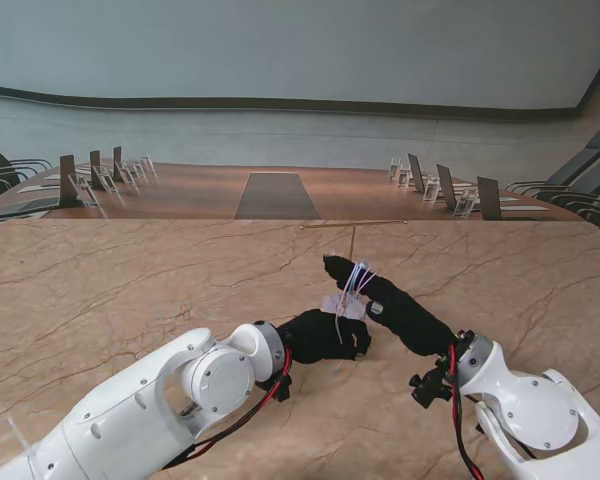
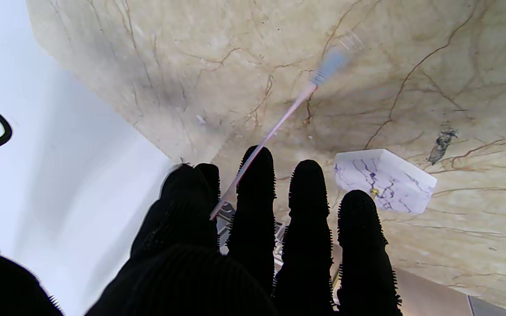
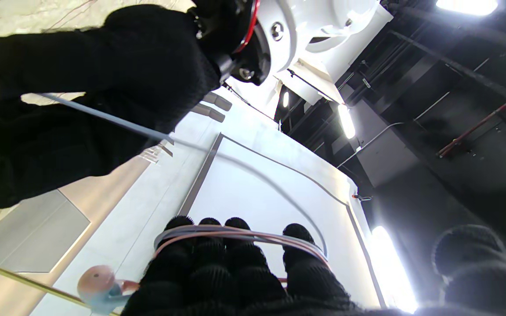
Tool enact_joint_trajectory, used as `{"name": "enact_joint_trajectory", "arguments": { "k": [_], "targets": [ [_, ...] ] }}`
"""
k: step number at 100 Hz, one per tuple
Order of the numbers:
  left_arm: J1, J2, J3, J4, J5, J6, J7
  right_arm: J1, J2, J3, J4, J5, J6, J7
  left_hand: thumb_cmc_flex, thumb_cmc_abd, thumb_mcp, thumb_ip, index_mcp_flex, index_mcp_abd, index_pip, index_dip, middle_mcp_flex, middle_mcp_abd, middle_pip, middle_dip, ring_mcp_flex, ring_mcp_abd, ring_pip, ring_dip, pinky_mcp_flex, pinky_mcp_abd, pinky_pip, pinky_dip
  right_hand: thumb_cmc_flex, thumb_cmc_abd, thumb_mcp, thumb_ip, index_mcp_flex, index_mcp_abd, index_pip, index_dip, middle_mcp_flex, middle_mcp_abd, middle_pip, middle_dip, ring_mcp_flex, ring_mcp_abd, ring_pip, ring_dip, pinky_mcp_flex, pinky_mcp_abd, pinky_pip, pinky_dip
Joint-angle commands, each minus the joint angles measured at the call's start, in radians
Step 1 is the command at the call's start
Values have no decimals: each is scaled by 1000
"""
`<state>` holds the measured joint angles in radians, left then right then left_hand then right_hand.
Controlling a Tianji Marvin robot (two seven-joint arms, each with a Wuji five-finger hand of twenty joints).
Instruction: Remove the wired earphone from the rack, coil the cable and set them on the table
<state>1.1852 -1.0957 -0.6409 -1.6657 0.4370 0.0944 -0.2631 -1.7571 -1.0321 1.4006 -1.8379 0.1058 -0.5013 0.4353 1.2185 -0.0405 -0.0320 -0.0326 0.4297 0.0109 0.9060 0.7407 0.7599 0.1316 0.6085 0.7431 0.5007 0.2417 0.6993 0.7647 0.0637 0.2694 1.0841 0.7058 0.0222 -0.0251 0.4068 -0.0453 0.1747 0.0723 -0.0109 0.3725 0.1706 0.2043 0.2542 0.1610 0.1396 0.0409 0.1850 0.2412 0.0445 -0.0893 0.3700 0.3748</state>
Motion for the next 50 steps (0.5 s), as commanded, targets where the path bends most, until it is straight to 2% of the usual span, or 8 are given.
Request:
{"name": "enact_joint_trajectory", "arguments": {
  "k": [1,33,37,43,45,50],
  "targets": [
    [-4,-7,5,14,3,12,-1,-7,1,-7,-19,3,-6,7,-20,-10,9,-15,-30,-21,-41,-36,-51,-4,-33,-24,-43,-33,-41,-27,-28,-33,-34,-13,-47,3,8,-30,-31,-110,-11,15,4,2,16,12,14,16,14,10,22,24,8,16],
    [-28,-20,27,53,2,39,19,-15,5,-34,-31,29,9,31,-110,-51,28,1,-95,19,-151,-134,-205,-10,-135,-117,-165,-74,-197,-113,-92,-58,-162,-30,-49,0,11,-31,-31,-111,-11,28,1,14,70,35,35,36,21,12,31,40,31,6],
    [-31,-19,29,56,4,41,17,-15,5,-37,-31,32,9,32,-143,-51,48,5,-107,26,-185,-127,-230,3,-148,-139,-182,-76,-215,-120,-101,-65,-190,-31,-49,0,12,-31,-32,-110,-11,29,0,14,72,36,35,33,21,12,31,39,33,4],
    [-31,-19,31,61,10,41,17,-14,5,-40,-31,35,7,31,-187,-48,63,11,-119,31,-229,-137,-254,0,-162,-155,-201,-80,-238,-130,-110,-69,-211,-31,-48,-1,13,-31,-32,-110,-11,31,-2,14,72,36,35,34,20,12,30,40,35,3],
    [-31,-19,31,63,13,41,18,-14,4,-40,-31,36,6,30,-245,-58,131,7,-125,36,-256,-130,-267,-2,-165,-166,-210,-83,-250,-132,-112,-71,-226,-23,-48,-1,13,-31,-32,-111,-11,32,-1,14,73,35,35,35,20,12,30,40,36,2],
    [-29,-17,30,65,20,41,19,-13,4,-41,-29,38,3,29,-304,-57,159,15,-143,41,-297,-154,-294,-4,-185,-178,-229,-88,-277,-144,-122,-76,-249,-29,-48,-1,13,-31,-32,-110,-11,34,-2,14,73,35,35,34,20,12,29,39,38,0]
  ]
}}
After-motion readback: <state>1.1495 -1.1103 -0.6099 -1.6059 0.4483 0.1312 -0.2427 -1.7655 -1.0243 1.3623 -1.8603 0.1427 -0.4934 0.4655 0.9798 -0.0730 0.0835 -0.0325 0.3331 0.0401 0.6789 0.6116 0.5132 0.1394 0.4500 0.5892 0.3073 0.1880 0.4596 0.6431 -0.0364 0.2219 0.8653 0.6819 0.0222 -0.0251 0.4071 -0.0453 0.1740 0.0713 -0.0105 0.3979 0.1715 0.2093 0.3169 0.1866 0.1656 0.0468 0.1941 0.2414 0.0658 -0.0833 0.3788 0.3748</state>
